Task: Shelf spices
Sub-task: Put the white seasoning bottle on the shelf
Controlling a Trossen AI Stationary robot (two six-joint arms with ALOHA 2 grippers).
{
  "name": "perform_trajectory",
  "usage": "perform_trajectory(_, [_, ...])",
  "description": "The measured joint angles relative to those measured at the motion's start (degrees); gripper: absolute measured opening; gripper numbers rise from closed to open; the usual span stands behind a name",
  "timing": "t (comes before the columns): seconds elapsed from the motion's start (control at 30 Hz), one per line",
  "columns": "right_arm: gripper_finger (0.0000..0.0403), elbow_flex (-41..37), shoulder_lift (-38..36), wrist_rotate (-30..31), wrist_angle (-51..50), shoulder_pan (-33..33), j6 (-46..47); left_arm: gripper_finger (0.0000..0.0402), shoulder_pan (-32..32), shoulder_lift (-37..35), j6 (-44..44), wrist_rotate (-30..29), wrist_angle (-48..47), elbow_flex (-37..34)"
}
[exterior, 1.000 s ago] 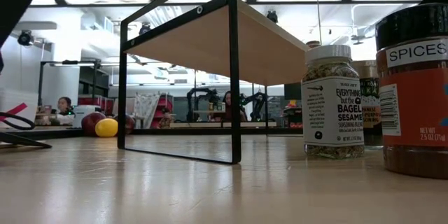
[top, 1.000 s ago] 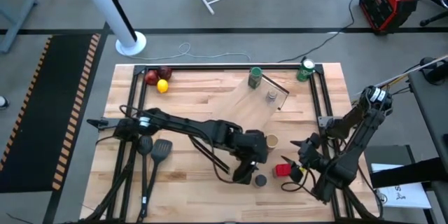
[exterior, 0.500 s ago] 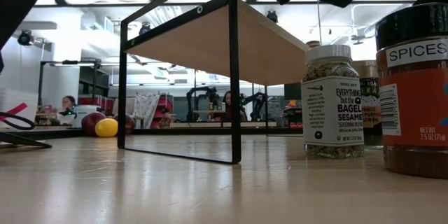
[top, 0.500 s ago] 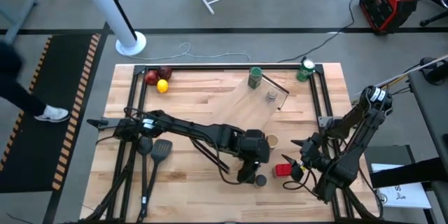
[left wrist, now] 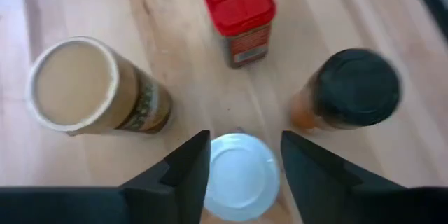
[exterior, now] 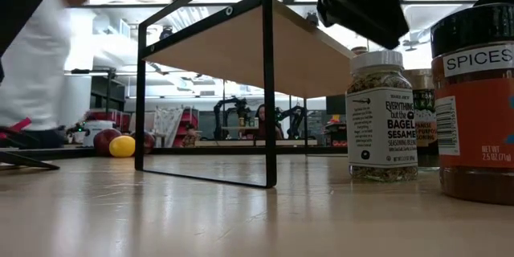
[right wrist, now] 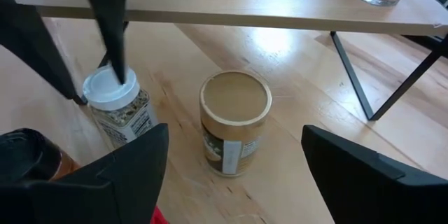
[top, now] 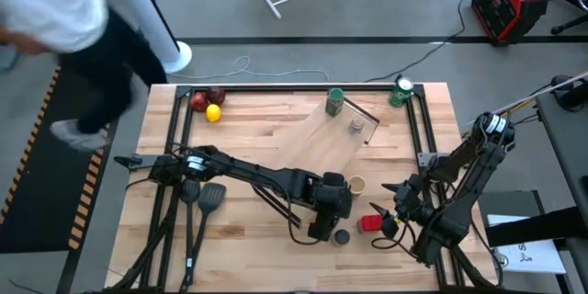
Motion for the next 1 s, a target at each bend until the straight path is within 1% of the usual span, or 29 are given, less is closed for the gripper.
perform_trajectory(0.13, [0.0304, 0.0, 0.0, 0.0, 0.1, 0.0, 0.0, 0.0202, 0.0, 0.0, 0.8, -3.0, 0.4, -0.9])
perform_trajectory(0.3, [0.0294, 0.0, 0.0, 0.0, 0.1, 0.0, -0.1, 0.0253, 0.0, 0.0, 0.8, -3.1, 0.4, -1.2])
perform_trajectory(0.43, [0.0288, 0.0, 0.0, 0.0, 0.1, 0.0, -0.1, 0.0290, 0.0, 0.0, 0.8, -0.8, 0.3, -1.4])
perform_trajectory(0.57, [0.0284, 0.0, 0.0, 0.0, 0.1, 0.0, -0.2, 0.0316, 0.0, 0.0, 0.7, 0.5, -0.4, -1.7])
perform_trajectory(0.63, [0.0284, 0.0, 0.0, 0.0, 0.1, 0.0, -0.2, 0.0324, 0.0, 0.0, 0.6, 1.8, -0.7, -1.7])
perform_trajectory(0.73, [0.0288, 0.0, 0.0, 0.0, 0.1, 0.0, -0.2, 0.0327, 0.0, 0.0, 0.1, 1.8, -0.5, -2.2])
perform_trajectory(0.87, [0.0293, 0.0, 0.0, 0.0, 0.2, 0.0, -0.2, 0.0321, 0.0, -0.1, -0.4, 1.7, 0.4, -3.8])
perform_trajectory(1.0, [0.0289, 0.0, 0.0, 0.0, 0.3, 0.0, -0.2, 0.0313, 0.0, -0.2, -1.6, 1.0, 1.7, -4.4])
